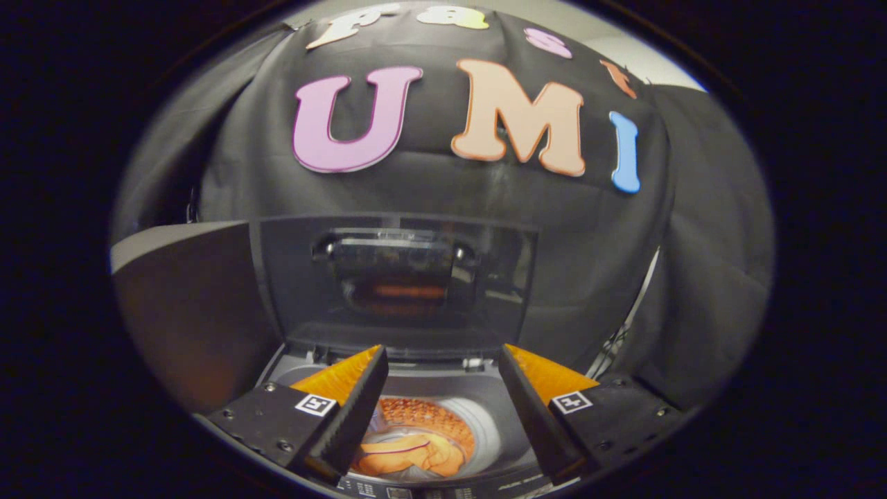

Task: Put the clothes into the washing machine and then close the washing machine lid.

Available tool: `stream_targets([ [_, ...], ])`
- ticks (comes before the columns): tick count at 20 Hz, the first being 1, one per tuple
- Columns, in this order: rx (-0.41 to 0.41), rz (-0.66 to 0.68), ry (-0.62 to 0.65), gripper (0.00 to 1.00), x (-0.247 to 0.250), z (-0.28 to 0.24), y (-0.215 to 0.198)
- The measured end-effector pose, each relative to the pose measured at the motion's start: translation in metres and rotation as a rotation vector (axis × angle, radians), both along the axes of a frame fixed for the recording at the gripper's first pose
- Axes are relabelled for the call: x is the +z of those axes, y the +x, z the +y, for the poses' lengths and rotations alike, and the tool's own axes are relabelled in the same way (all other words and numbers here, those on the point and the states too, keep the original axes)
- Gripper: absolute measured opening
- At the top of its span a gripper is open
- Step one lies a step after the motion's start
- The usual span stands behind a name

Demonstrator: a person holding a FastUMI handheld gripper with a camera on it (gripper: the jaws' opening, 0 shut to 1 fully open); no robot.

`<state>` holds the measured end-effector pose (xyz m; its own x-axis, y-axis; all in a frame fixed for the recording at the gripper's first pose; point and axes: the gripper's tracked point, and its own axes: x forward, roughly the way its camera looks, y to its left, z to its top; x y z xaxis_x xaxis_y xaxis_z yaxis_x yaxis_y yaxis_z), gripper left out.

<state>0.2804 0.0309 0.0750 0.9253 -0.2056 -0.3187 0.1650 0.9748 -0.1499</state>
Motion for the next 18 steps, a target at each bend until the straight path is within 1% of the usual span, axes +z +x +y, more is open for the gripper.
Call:
stream_targets([
  [2, -0.003, -0.028, -0.044, 0.97, 0.031, -0.001, 0.006],
  [4, -0.009, -0.071, -0.046, 0.97, 0.069, 0.001, 0.012],
  [6, -0.010, -0.129, -0.018, 0.97, 0.110, 0.005, 0.022],
  [10, 0.041, -0.246, 0.038, 0.97, 0.175, 0.026, 0.050],
  [11, 0.054, -0.255, 0.049, 0.97, 0.185, 0.033, 0.056],
  [14, 0.088, -0.296, -0.002, 0.97, 0.210, 0.052, 0.081],
  [16, 0.126, -0.306, -0.007, 0.97, 0.214, 0.072, 0.099],
  [18, 0.137, -0.328, -0.032, 0.97, 0.212, 0.086, 0.118],
])
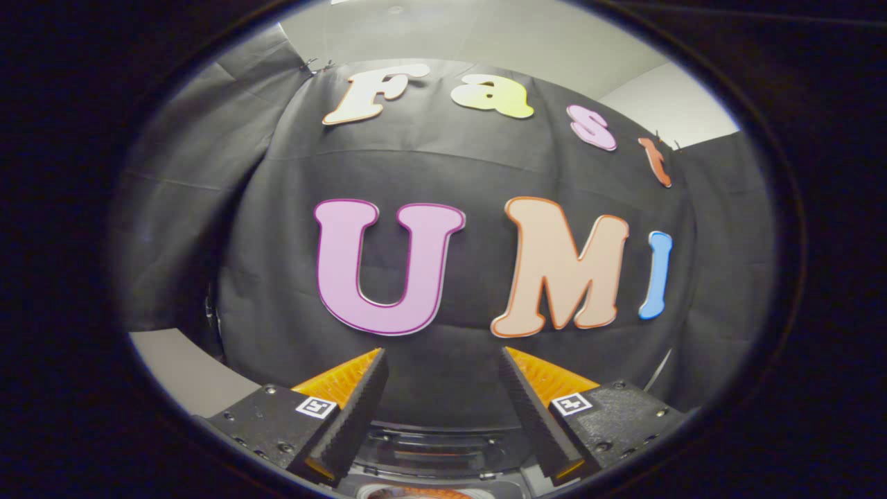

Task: Put the clothes into the washing machine and then close the washing machine lid.

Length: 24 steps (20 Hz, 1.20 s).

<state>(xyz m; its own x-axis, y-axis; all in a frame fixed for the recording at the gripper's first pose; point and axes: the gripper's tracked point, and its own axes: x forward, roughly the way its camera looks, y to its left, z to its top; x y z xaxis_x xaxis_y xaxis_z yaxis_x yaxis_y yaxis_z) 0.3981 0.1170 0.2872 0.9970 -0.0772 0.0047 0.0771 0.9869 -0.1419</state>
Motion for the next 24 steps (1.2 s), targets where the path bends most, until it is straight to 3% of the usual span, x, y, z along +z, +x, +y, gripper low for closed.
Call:
stream_targets([
  [3, -0.008, 0.011, -0.057, 0.97, -0.019, 0.014, 0.027],
  [11, -0.039, 0.096, -0.068, 0.97, -0.072, 0.020, 0.072],
  [18, -0.081, 0.316, -0.041, 0.97, -0.180, -0.012, 0.082],
  [20, -0.069, 0.267, 0.188, 0.98, -0.189, -0.014, 0.079],
  [24, -0.031, 0.211, 0.162, 0.98, -0.189, -0.004, 0.079],
])
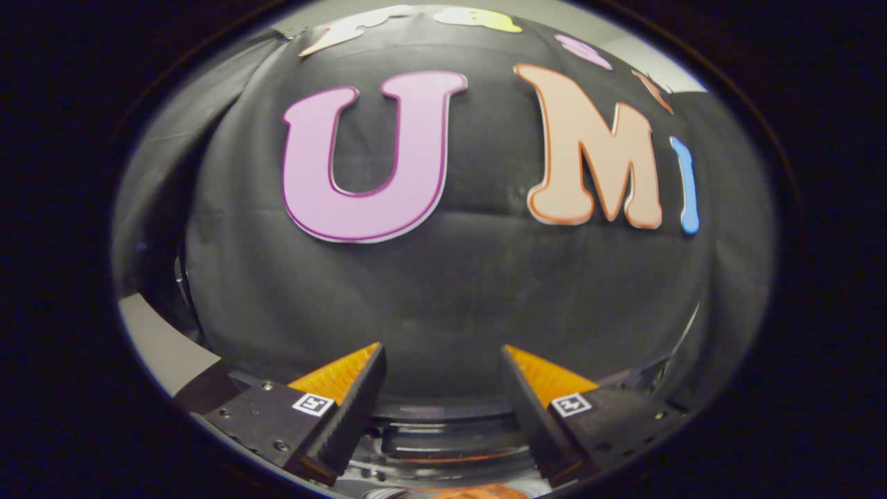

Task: Put the clothes into the washing machine and then close the washing machine lid.

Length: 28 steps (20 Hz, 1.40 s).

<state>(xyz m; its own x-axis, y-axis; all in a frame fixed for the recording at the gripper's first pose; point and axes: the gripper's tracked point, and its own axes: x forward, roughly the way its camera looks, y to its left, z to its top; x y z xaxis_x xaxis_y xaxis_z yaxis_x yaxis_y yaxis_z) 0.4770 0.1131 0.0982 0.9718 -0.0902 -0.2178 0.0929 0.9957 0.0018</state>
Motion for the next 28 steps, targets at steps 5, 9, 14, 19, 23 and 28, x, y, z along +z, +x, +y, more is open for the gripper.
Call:
stream_targets([
  [5, -0.031, -0.014, 0.000, 0.99, 0.005, -0.004, -0.015],
  [9, -0.051, -0.033, 0.000, 0.99, 0.004, -0.002, -0.029],
  [14, -0.061, -0.029, -0.003, 0.98, 0.005, -0.001, -0.050],
  [19, -0.069, -0.021, -0.009, 0.99, 0.004, -0.001, -0.061],
  [23, -0.068, -0.022, -0.007, 0.98, 0.002, -0.001, -0.071],
  [28, -0.079, -0.046, -0.011, 0.98, 0.003, -0.001, -0.082],
])
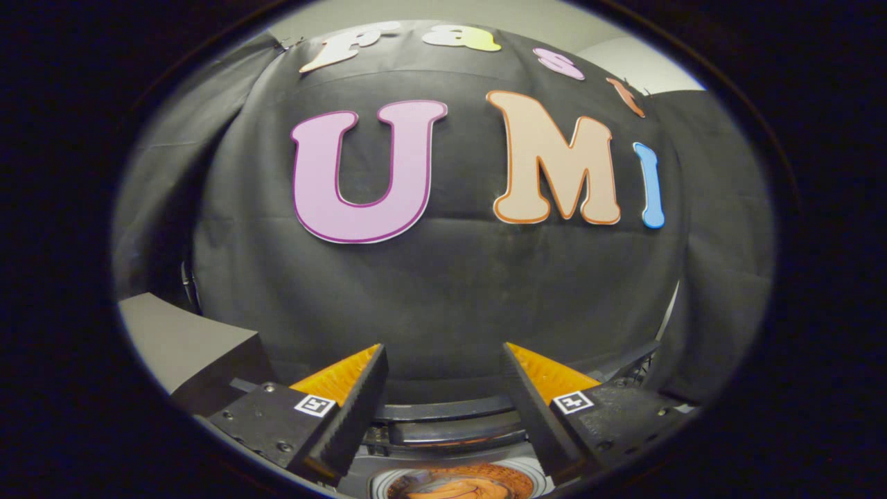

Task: Put the clothes into the washing machine and then close the washing machine lid.

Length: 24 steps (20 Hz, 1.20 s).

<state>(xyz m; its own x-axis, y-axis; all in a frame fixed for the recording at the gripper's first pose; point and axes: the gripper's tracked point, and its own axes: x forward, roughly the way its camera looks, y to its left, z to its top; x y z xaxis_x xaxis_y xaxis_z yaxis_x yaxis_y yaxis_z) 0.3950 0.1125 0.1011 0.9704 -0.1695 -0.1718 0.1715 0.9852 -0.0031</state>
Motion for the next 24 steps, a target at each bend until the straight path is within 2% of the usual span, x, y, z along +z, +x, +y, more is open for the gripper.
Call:
stream_targets([
  [24, 0.028, -0.031, 0.007, 0.98, -0.004, 0.003, -0.033],
])
